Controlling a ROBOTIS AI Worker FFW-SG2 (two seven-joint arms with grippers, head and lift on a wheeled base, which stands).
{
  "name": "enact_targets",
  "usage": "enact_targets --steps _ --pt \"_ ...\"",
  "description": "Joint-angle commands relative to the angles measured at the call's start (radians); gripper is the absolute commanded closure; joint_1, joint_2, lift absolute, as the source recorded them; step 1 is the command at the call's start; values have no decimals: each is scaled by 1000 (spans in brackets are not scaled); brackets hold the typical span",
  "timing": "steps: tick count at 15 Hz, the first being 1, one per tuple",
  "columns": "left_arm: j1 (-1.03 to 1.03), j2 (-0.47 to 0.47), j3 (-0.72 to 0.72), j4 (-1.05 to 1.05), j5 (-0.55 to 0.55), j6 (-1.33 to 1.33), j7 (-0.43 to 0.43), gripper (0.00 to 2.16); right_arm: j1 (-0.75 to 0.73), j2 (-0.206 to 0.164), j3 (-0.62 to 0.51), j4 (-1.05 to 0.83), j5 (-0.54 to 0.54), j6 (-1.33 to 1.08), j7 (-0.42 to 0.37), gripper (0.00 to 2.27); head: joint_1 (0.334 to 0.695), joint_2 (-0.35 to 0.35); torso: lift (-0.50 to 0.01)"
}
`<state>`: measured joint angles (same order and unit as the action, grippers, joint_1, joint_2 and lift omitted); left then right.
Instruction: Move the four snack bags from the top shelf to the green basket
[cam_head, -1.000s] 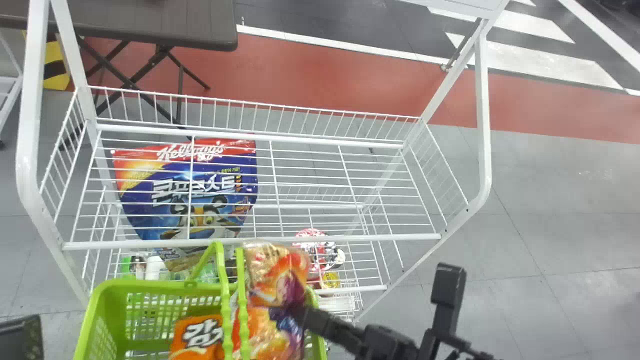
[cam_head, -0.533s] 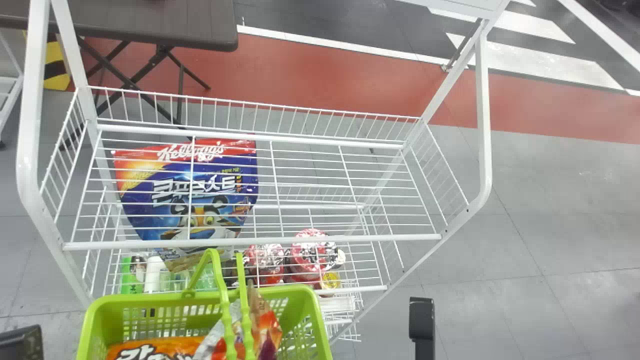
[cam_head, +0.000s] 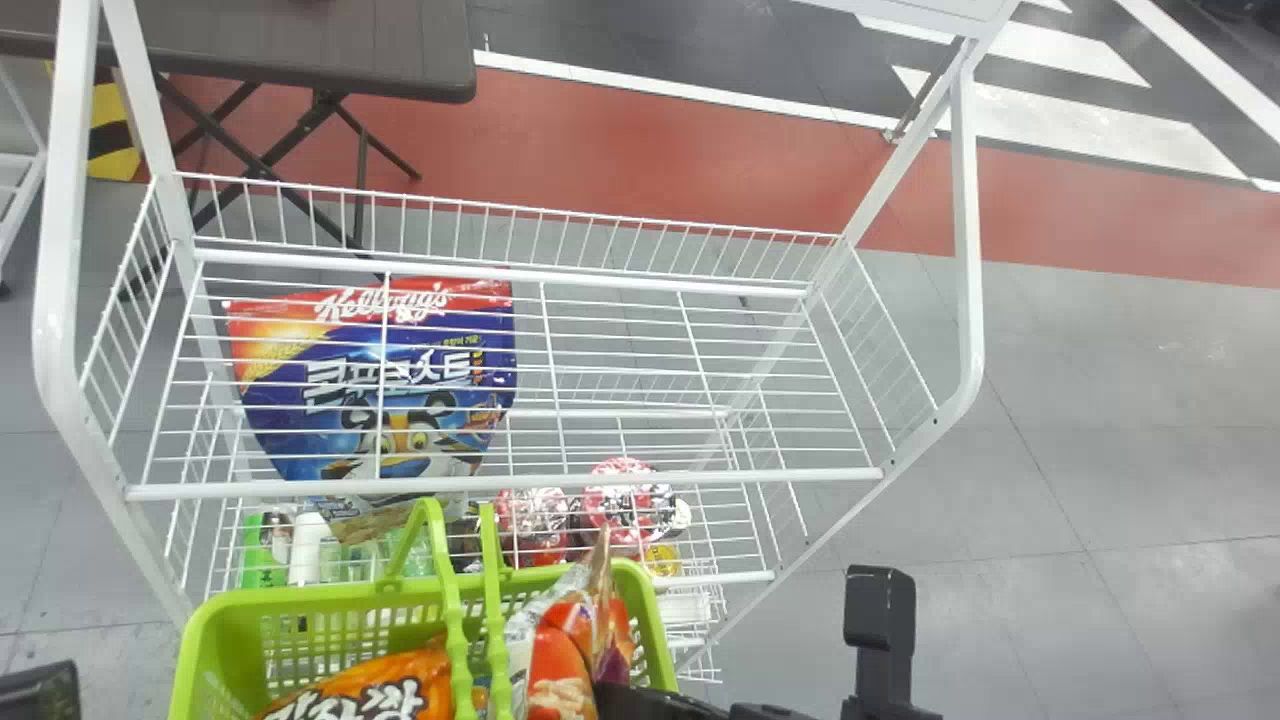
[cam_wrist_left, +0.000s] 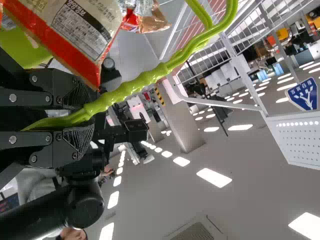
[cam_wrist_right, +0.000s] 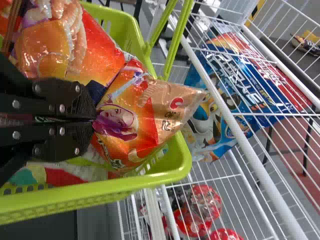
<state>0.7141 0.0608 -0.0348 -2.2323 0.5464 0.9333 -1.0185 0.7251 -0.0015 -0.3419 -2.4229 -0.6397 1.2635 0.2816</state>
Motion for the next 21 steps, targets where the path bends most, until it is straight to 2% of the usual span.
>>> enact_targets --steps 1,3,5,8,10,11,12,13,14,21 --pt "10 1 3 -10 0 -11 0 988 7 2 -2 -31 14 -6 -1 -2 695 -350 0" --pt "18 2 6 -15 0 -11 -2 988 14 2 -9 -58 6 -9 8 26 695 -350 0" --pt "24 -1 7 -20 0 -14 1 988 22 2 -8 -79 11 -151 41 36 695 -350 0" --pt "24 -4 4 -17 -2 -26 3 988 60 2 75 -68 150 -617 88 53 695 -350 0" --pt "24 -6 4 -15 -5 -32 5 988 96 2 153 -41 275 -988 82 60 695 -350 0" --pt "24 -6 6 -13 -5 -32 5 988 105 2 181 -38 316 -1062 64 63 695 -350 0" --pt "24 -6 7 -12 -5 -32 3 988 116 2 224 -38 387 -1105 -10 66 695 -350 0" --pt "24 -6 9 -10 -5 -35 3 988 129 -5 274 -31 471 -1166 -125 66 695 -350 0" --pt "24 -6 12 -7 -5 -35 0 988 143 -35 323 -16 535 -1240 -222 66 695 -350 0" --pt "30 -6 19 0 -5 -38 -15 988 152 -41 334 -11 506 -1258 -205 66 695 -350 0"
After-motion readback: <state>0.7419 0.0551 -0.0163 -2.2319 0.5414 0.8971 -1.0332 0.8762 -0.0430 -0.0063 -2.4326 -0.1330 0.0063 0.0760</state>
